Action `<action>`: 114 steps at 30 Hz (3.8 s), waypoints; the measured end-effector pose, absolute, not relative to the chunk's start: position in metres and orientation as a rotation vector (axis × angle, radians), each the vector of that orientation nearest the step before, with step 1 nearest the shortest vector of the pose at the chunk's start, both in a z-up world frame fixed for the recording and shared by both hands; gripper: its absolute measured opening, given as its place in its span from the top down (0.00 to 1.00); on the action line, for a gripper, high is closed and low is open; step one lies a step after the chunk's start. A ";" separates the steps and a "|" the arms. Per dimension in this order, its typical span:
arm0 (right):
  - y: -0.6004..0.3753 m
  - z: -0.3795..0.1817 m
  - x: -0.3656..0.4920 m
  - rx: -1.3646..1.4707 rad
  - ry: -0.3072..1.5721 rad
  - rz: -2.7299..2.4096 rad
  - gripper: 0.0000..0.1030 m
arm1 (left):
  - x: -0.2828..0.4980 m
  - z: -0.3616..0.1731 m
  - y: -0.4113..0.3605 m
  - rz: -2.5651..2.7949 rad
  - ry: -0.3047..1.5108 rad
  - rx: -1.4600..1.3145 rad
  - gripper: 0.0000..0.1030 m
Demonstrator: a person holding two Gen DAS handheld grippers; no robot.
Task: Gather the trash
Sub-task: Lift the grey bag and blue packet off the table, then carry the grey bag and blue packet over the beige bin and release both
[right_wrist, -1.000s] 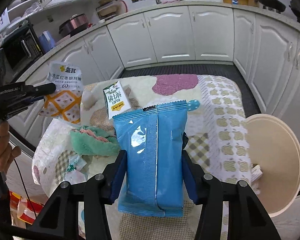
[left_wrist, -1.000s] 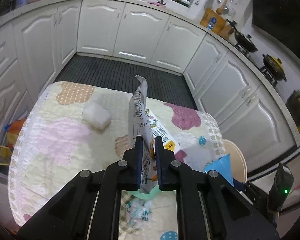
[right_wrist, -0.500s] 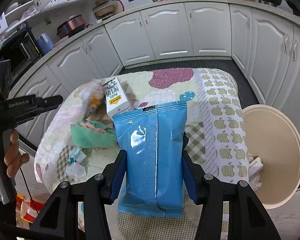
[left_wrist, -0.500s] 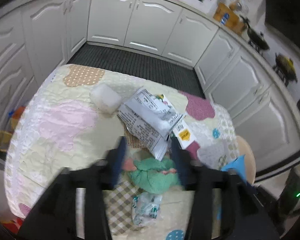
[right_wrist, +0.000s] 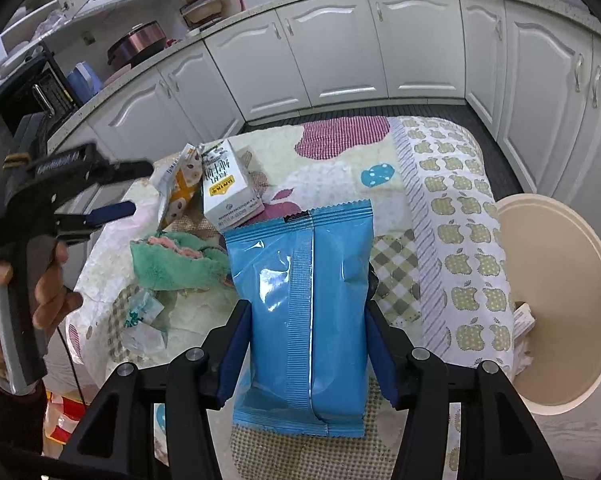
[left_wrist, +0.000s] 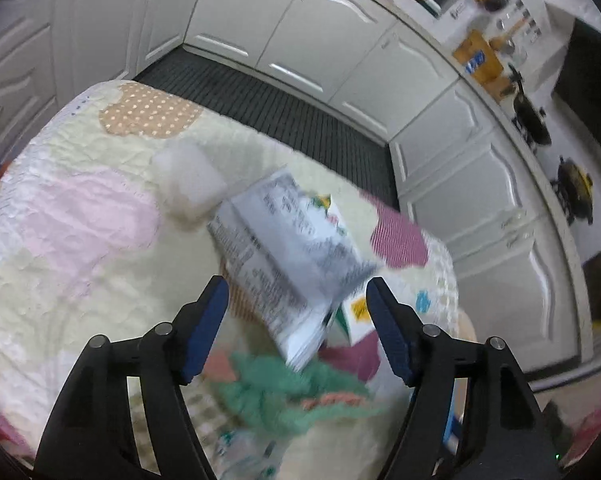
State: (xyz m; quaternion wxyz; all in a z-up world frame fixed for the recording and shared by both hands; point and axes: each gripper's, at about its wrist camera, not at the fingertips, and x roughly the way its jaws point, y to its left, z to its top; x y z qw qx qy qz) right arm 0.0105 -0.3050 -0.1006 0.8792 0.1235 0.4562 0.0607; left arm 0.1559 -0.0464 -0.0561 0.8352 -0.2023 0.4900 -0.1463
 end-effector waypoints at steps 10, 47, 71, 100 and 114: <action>-0.313 -0.103 0.015 0.281 0.955 0.124 0.48 | 0.185 -0.085 -0.058 -0.273 1.090 -0.506 0.17; -0.356 -0.071 -0.027 0.289 0.850 0.018 0.48 | 0.052 -0.015 -0.150 -0.509 0.871 0.043 0.61; -0.441 -0.078 -0.059 0.363 0.819 -0.168 0.48 | 0.029 -0.035 -0.251 -0.621 0.889 0.157 0.61; -0.531 -0.103 -0.071 0.398 0.837 -0.365 0.48 | 0.024 -0.074 -0.369 -0.744 0.916 0.321 0.53; -0.550 -0.123 -0.052 0.427 0.872 -0.417 0.31 | 0.031 -0.086 -0.376 -0.784 0.929 0.310 0.34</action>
